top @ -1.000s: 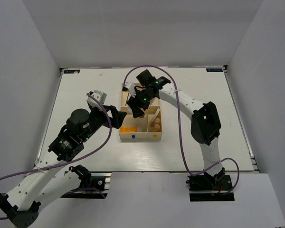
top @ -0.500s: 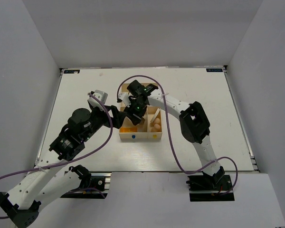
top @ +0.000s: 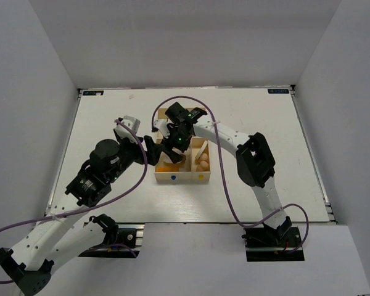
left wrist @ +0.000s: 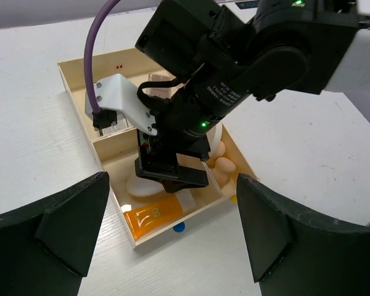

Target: Organize the makeup

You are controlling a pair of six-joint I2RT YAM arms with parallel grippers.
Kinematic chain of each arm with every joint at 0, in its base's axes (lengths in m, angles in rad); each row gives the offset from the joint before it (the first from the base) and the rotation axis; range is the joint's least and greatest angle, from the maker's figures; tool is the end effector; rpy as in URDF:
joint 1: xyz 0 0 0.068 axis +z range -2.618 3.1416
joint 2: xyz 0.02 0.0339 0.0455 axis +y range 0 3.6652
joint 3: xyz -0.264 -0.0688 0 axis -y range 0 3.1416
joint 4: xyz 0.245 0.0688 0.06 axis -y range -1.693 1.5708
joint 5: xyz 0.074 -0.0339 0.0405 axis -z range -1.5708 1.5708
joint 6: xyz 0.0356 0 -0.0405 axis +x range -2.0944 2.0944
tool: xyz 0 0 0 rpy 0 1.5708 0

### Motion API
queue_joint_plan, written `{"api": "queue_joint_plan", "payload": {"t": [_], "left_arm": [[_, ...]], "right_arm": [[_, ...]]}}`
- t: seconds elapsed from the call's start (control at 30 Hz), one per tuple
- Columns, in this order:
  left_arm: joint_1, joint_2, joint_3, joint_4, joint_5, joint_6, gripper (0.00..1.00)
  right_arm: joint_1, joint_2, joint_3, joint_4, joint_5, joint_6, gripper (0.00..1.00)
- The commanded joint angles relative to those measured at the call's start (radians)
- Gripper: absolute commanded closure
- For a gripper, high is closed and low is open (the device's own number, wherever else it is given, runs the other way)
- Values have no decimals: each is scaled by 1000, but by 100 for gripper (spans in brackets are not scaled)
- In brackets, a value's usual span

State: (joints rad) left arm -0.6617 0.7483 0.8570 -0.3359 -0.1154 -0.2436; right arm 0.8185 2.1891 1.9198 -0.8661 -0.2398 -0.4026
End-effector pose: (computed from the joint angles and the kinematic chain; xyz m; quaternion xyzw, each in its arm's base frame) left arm 0.1367 -0.1013 0.3547 0.1271 0.7718 -0.2312 0.5785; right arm 0.3156 0.3496 0.2228 -0.5769 0.7794 0.1585 0.1857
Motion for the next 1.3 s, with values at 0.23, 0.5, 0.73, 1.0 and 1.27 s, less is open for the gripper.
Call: {"api": "queue_joint_plan", "payload": {"t": [0.23,0.5,0.73,1.0,1.27], "left_arm": [[8,-26,-22,21,2,23,7],[8,-56,-49,60,92,61,6],[8,-37,-53,61,99,69,6],[8,17,-56,60,85,78,6],[8,63,-58,54,43,84,6]], "right_arm": [[-25,-186,22,-14,22,18,13],[-114,-448,-206,134,141,34,11],[-242,-819,-656,383,214,45,11],[-300,-1245,-1031,616,338,151,11],[-335,-1437,-1202,665,278,212,11]]}}
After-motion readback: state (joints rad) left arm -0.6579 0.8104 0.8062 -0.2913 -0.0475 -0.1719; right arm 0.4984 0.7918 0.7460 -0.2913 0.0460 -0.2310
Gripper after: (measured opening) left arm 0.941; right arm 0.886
